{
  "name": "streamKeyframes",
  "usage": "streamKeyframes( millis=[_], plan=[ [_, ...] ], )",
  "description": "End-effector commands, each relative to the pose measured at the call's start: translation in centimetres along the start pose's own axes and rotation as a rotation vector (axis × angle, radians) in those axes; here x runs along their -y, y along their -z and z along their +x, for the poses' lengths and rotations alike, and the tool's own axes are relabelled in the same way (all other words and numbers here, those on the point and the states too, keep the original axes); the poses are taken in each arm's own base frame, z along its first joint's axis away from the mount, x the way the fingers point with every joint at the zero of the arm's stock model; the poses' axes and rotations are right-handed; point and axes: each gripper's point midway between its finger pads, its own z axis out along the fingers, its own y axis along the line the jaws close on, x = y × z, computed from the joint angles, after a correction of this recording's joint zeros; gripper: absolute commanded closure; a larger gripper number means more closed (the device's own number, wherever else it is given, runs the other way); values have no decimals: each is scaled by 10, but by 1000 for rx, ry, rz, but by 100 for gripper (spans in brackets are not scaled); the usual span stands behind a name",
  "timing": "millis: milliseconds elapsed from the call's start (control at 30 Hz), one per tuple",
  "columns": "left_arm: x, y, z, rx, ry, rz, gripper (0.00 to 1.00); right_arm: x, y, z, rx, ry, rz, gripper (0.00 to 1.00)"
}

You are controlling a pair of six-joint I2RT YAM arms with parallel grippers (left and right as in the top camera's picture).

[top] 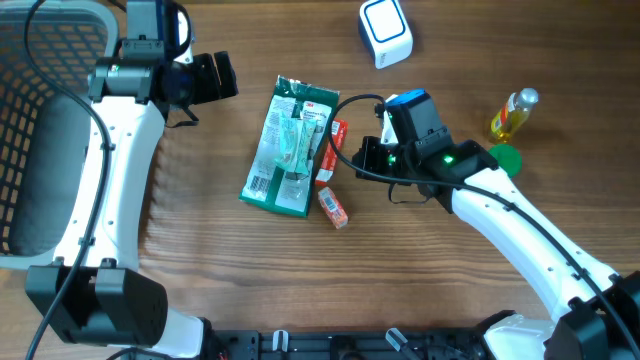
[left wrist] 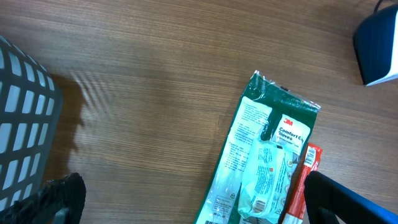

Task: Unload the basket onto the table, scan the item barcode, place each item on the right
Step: 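Move the right gripper left over the small Kleenex tissue pack, then lower the right gripper and grasp the Kleenex tissue pack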

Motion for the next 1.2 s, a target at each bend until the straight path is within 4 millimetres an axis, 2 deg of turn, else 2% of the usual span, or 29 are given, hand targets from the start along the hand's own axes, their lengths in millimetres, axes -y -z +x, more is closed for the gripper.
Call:
streamKeyframes(
  millis=[0,200,433,633,733,800,900,967,1167],
  plan=[
    [0,-2,0,-4,-9,5,0,4,-6,5,-17,-28,8,96],
    [0,-2,0,-4,-9,5,0,6,-11,6,-28,-30,15,96],
    [0,-2,0,-4,-8,5,0,20,-42,36,-141,-35,67,96],
    [0,-2,0,-4,-9,5,0,9,-65,59,-196,22,66,96],
    [0,-2,0,-4,-9,5,1,3,-75,60,-191,48,52,96],
    [0,-2,0,-4,-8,5,0,6,-78,57,-173,50,68,96],
    [0,-2,0,-4,-9,5,0,25,-77,41,-85,61,179,96],
    [0,-2,0,-4,-8,5,0,29,-77,37,-63,64,206,96],
    [0,-2,0,-4,-8,5,0,41,-74,49,-104,55,252,96]
  ],
)
